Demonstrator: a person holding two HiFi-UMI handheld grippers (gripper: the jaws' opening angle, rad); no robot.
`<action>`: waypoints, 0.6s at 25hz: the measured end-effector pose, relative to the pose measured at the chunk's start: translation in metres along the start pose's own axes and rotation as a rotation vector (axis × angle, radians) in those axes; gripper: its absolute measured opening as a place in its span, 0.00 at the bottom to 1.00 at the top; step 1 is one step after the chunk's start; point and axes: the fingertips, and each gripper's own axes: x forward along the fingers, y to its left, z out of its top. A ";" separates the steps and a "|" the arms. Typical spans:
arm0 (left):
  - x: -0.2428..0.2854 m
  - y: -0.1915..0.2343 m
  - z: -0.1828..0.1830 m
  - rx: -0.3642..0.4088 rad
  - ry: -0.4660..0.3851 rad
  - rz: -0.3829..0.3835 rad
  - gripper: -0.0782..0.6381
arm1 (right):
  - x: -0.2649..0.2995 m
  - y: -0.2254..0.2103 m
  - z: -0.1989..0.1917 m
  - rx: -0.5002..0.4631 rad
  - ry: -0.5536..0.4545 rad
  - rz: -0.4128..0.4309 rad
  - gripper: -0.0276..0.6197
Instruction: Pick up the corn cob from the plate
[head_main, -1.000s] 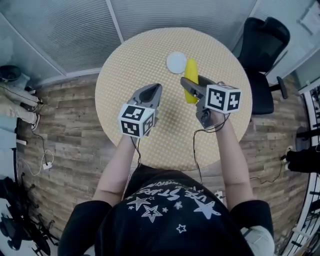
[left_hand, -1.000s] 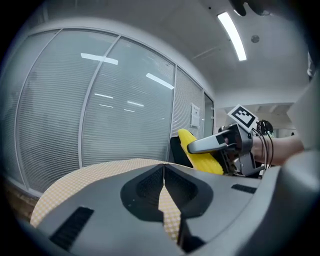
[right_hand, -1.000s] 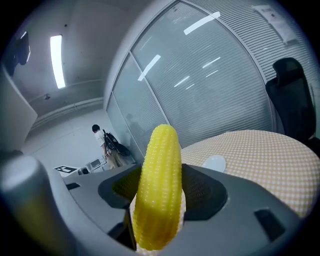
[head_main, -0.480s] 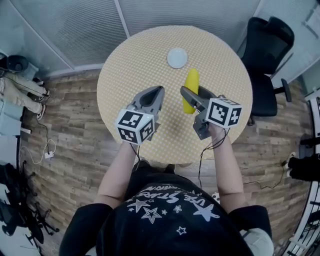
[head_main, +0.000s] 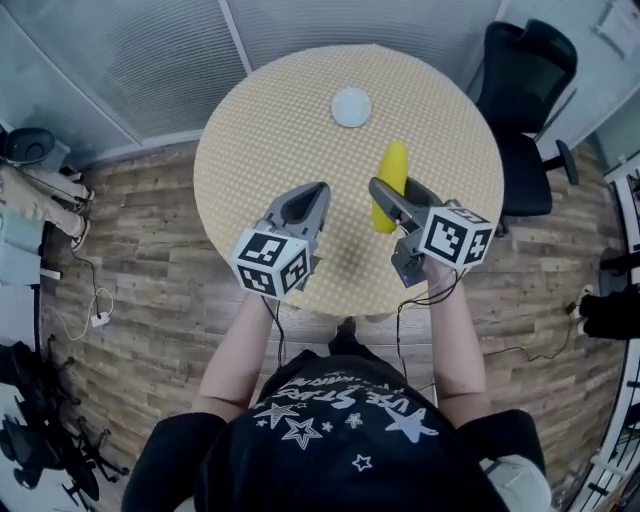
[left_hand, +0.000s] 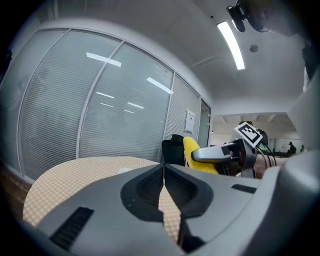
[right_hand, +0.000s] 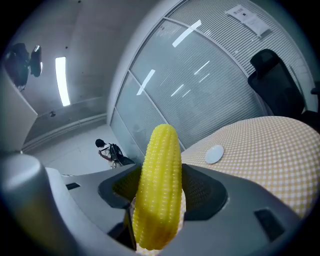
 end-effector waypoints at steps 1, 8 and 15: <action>-0.008 0.001 -0.001 0.000 0.001 0.002 0.12 | -0.002 0.006 -0.003 -0.004 -0.002 -0.008 0.44; -0.064 -0.008 -0.002 0.032 -0.002 -0.011 0.12 | -0.024 0.051 -0.028 -0.010 -0.030 -0.045 0.44; -0.127 -0.035 -0.008 0.041 -0.011 -0.060 0.12 | -0.059 0.100 -0.060 -0.021 -0.073 -0.081 0.44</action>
